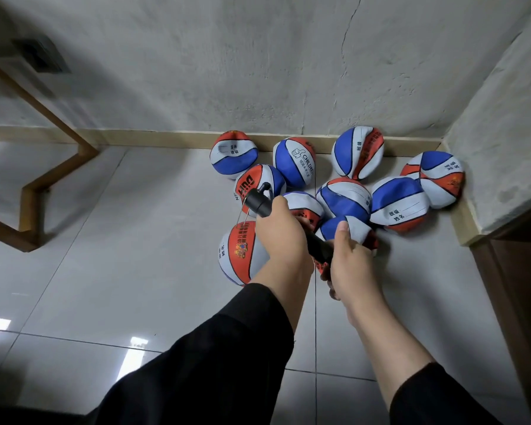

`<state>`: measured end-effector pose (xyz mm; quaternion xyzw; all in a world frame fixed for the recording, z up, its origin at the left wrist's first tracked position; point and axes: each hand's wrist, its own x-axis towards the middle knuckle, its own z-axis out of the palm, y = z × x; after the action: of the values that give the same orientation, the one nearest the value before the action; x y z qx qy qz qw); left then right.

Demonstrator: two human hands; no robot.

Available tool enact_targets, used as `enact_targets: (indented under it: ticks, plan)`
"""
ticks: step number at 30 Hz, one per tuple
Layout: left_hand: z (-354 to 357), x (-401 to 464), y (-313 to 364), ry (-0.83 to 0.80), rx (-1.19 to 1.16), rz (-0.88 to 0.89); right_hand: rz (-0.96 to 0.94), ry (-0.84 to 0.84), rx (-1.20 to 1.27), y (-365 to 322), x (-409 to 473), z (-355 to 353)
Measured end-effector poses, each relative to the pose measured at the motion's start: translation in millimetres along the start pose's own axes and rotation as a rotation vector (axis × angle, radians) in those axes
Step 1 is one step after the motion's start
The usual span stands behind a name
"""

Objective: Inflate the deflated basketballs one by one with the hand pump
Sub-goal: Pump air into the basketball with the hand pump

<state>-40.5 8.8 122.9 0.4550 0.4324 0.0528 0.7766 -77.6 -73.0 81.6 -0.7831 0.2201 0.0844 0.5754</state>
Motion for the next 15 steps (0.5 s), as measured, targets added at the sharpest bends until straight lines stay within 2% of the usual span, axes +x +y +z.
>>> enact_targets:
  ticks: [3, 9, 15]
  plan:
    - [-1.5, 11.2, 6.4, 0.028, 0.006, 0.007, -0.041, -0.009, -0.008, -0.6, -0.4, -4.9]
    - [-7.0, 27.0, 25.0, 0.045, 0.001, 0.036, 0.116, -0.024, 0.093, 15.8, 2.1, -30.5]
    - [-2.1, 19.9, 13.5, 0.033, 0.036, 0.045, 0.111, -0.029, 0.071, 10.3, 1.2, -24.3]
